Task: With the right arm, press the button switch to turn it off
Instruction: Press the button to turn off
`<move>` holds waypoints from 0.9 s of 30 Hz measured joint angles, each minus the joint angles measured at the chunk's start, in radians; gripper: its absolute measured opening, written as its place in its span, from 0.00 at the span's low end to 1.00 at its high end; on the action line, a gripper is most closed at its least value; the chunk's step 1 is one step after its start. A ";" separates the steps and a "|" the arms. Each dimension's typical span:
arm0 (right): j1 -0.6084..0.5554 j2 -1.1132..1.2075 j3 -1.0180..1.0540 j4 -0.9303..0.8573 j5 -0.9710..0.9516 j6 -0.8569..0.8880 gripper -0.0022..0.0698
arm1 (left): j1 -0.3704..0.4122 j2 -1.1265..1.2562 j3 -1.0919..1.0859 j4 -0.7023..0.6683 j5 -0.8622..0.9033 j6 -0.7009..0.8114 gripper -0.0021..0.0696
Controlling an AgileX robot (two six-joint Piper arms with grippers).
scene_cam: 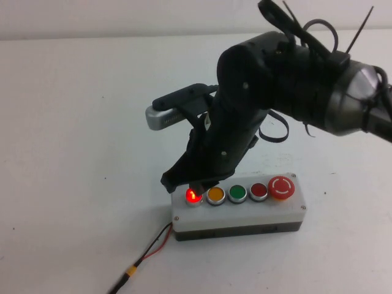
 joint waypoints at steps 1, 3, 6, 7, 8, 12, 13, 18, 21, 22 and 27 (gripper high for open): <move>0.000 0.015 -0.015 0.000 0.005 0.000 0.01 | 0.000 0.000 0.000 0.000 0.000 0.000 0.03; 0.000 0.039 -0.035 -0.004 0.009 0.000 0.01 | 0.000 0.000 0.000 0.000 0.000 0.000 0.03; 0.000 0.066 -0.058 -0.006 0.013 0.000 0.01 | 0.000 0.000 0.000 0.000 0.000 0.000 0.03; 0.000 0.074 -0.064 -0.006 0.015 0.000 0.01 | 0.000 0.000 0.000 0.000 0.000 0.000 0.03; 0.000 0.083 -0.070 -0.008 0.015 0.000 0.01 | 0.000 0.000 0.000 0.000 0.000 0.000 0.03; 0.000 0.101 -0.079 -0.010 0.022 0.000 0.01 | 0.000 0.000 0.000 0.000 0.000 0.000 0.03; 0.000 0.101 -0.081 -0.010 0.022 0.000 0.01 | 0.000 0.000 0.000 0.000 0.000 0.000 0.03; 0.001 0.105 -0.083 -0.018 0.022 0.000 0.01 | 0.000 0.000 0.000 0.000 0.000 0.000 0.03; 0.002 0.105 -0.083 -0.025 0.024 0.000 0.01 | 0.000 0.000 0.000 0.000 0.000 0.000 0.03; 0.002 0.105 -0.083 -0.027 0.026 0.000 0.01 | 0.000 0.000 0.000 0.000 0.000 0.000 0.03; 0.002 0.113 -0.085 -0.028 0.037 0.000 0.01 | 0.000 0.000 0.000 0.000 0.000 0.000 0.03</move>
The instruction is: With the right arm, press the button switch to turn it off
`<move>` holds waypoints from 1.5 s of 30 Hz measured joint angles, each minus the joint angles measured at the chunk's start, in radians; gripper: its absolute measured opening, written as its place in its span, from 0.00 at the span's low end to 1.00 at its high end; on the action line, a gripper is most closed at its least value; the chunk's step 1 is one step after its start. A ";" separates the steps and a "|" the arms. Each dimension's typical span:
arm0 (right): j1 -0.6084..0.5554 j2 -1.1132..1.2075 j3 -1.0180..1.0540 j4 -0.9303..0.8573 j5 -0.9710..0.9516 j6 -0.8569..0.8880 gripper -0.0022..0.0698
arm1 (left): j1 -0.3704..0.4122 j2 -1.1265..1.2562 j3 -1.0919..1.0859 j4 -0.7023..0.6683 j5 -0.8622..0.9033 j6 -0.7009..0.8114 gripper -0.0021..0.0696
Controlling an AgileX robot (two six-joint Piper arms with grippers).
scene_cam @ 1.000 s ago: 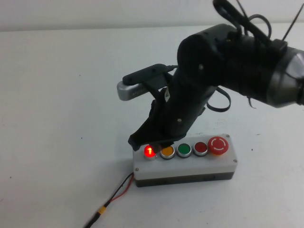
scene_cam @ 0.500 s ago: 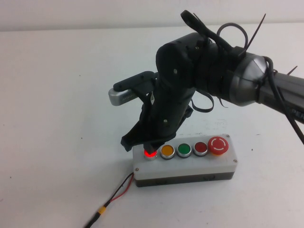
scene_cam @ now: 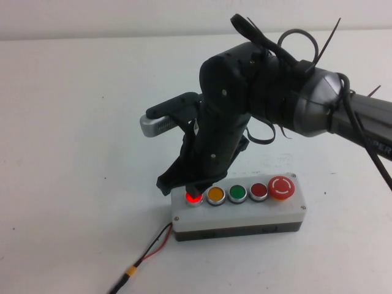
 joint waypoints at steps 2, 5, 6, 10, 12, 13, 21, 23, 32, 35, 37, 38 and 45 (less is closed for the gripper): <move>0.000 0.007 -0.009 0.000 0.009 0.002 0.01 | 0.000 0.000 0.000 0.000 0.000 0.000 0.03; 0.000 0.012 -0.010 0.000 0.013 0.002 0.01 | 0.000 0.000 0.000 0.000 0.000 0.000 0.03; 0.000 0.012 -0.010 0.000 0.013 0.002 0.01 | 0.000 0.000 0.000 0.000 0.000 0.000 0.03; 0.000 0.004 -0.010 -0.002 0.013 0.002 0.01 | 0.000 0.000 0.000 0.000 0.000 0.000 0.03; 0.000 -0.007 -0.008 -0.008 0.016 -0.006 0.01 | 0.000 0.000 0.000 0.000 0.000 0.000 0.03; 0.000 -0.021 -0.006 -0.008 0.017 -0.016 0.01 | 0.000 0.000 0.000 0.000 0.000 0.000 0.03; 0.000 -0.275 0.129 -0.020 0.010 -0.061 0.01 | 0.000 0.000 0.000 0.000 0.000 0.000 0.03; 0.000 -0.367 0.208 -0.024 -0.012 -0.063 0.01 | 0.000 0.000 0.000 0.000 0.000 0.000 0.03; 0.000 -0.768 0.612 -0.028 -0.177 -0.065 0.01 | 0.000 0.000 0.000 0.000 0.000 0.000 0.03; 0.000 -0.864 0.708 -0.021 -0.214 -0.065 0.01 | 0.000 0.000 0.000 0.000 0.000 0.000 0.03; 0.000 -0.903 0.743 -0.021 -0.207 -0.065 0.01 | 0.000 0.000 0.000 0.000 0.000 0.000 0.03; 0.000 -0.918 0.757 -0.021 -0.203 -0.065 0.01 | 0.000 0.000 0.000 0.000 0.000 0.000 0.03; 0.000 -0.934 0.820 -0.051 -0.218 -0.065 0.01 | 0.000 0.000 0.000 0.000 0.000 0.000 0.03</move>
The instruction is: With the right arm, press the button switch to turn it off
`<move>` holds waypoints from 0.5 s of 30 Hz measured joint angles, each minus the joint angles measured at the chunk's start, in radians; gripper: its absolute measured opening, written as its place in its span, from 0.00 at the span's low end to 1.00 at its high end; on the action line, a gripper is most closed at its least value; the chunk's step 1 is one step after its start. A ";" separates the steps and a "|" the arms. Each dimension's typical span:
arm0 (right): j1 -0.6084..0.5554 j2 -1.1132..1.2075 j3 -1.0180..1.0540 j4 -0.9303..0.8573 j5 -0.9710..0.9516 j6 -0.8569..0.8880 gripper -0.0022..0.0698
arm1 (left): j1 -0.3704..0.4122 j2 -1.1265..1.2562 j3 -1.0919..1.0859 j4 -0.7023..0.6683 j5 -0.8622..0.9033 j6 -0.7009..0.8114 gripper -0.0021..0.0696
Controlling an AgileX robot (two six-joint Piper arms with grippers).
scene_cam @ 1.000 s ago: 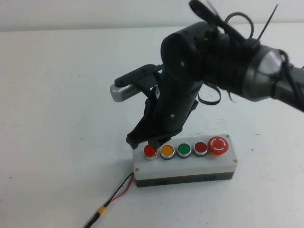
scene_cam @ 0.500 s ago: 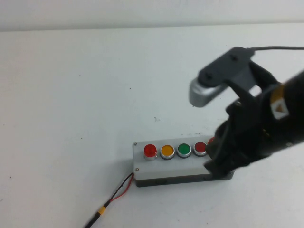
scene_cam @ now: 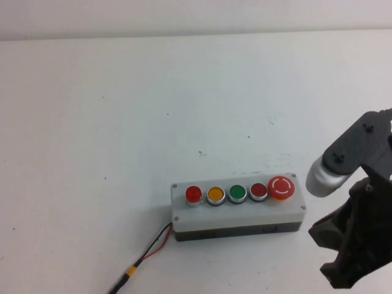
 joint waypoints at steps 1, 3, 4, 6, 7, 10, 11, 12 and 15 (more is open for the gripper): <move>0.000 0.000 0.009 -0.005 -0.015 0.000 0.01 | 0.000 0.000 0.000 0.000 0.000 0.000 0.03; 0.000 0.000 0.030 -0.020 -0.051 0.000 0.01 | 0.000 0.000 0.000 0.000 0.000 0.000 0.03; -0.006 -0.002 0.045 -0.030 -0.083 -0.002 0.01 | 0.000 0.000 0.000 0.000 0.000 0.000 0.03; -0.038 -0.022 0.096 -0.035 -0.172 -0.002 0.01 | 0.000 0.000 0.000 0.000 0.000 0.000 0.03; -0.061 -0.042 0.132 -0.035 -0.225 -0.002 0.01 | 0.000 0.000 0.000 0.000 0.000 0.000 0.03; -0.163 -0.127 0.267 -0.025 -0.404 -0.002 0.01 | 0.000 0.000 0.000 0.000 0.000 0.000 0.03; -0.203 -0.163 0.325 -0.023 -0.470 -0.002 0.01 | 0.000 0.000 0.000 0.000 0.000 0.000 0.03; -0.242 -0.202 0.386 -0.021 -0.537 -0.002 0.01 | 0.000 0.000 0.000 0.000 0.000 0.000 0.03; -0.352 -0.319 0.562 -0.019 -0.702 -0.002 0.01 | 0.000 0.000 0.000 0.000 0.000 0.000 0.03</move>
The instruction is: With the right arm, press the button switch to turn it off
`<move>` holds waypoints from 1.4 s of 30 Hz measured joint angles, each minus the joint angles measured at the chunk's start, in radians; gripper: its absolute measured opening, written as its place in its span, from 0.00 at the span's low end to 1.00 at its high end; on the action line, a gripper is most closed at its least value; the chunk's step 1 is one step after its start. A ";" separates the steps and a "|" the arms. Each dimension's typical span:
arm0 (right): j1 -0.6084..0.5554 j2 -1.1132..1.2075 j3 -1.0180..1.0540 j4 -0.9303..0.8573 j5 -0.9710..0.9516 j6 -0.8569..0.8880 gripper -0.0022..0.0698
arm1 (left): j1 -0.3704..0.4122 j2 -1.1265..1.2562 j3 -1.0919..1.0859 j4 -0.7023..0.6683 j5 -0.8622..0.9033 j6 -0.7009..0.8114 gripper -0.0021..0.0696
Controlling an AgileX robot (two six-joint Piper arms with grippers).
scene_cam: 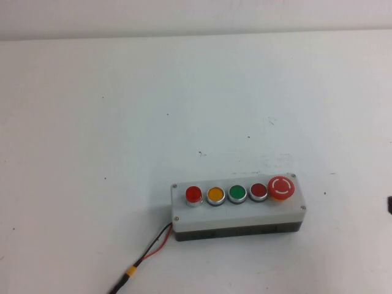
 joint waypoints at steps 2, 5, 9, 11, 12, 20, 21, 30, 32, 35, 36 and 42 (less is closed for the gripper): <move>-0.062 -0.098 0.118 0.000 -0.092 0.000 0.01 | 0.000 0.000 0.000 0.000 0.000 0.000 0.03; -0.147 -0.250 0.262 0.002 -0.193 0.000 0.01 | 0.000 0.000 0.000 0.000 0.000 0.000 0.03; -0.229 -0.460 0.405 0.003 -0.257 0.000 0.01 | 0.000 0.000 0.000 0.000 0.000 0.000 0.03; -0.256 -0.558 0.428 0.005 -0.247 0.000 0.01 | 0.000 0.000 0.000 0.000 0.000 0.000 0.03; -0.264 -0.603 0.431 0.005 -0.221 0.000 0.01 | 0.000 0.000 0.000 0.000 0.000 0.000 0.03; -0.285 -0.777 0.433 -0.019 -0.002 0.000 0.01 | 0.000 0.000 0.000 0.000 0.000 0.000 0.03; -0.285 -0.778 0.433 -0.019 0.021 0.000 0.01 | 0.000 0.000 0.000 0.000 0.000 0.000 0.03; -0.285 -0.778 0.433 -0.021 0.094 0.000 0.01 | 0.000 0.000 0.000 0.000 0.000 0.000 0.03; -0.285 -0.778 0.433 -0.021 0.094 0.000 0.01 | 0.000 0.000 0.000 0.000 0.000 0.000 0.03; -0.285 -0.778 0.433 -0.021 0.094 0.000 0.01 | 0.000 0.000 0.000 0.000 0.000 0.000 0.03; -0.285 -0.778 0.433 -0.021 0.094 0.000 0.01 | 0.000 0.000 0.000 0.000 0.000 0.000 0.03; -0.285 -0.778 0.433 -0.021 0.094 0.000 0.01 | 0.000 0.000 0.000 0.000 0.000 0.000 0.03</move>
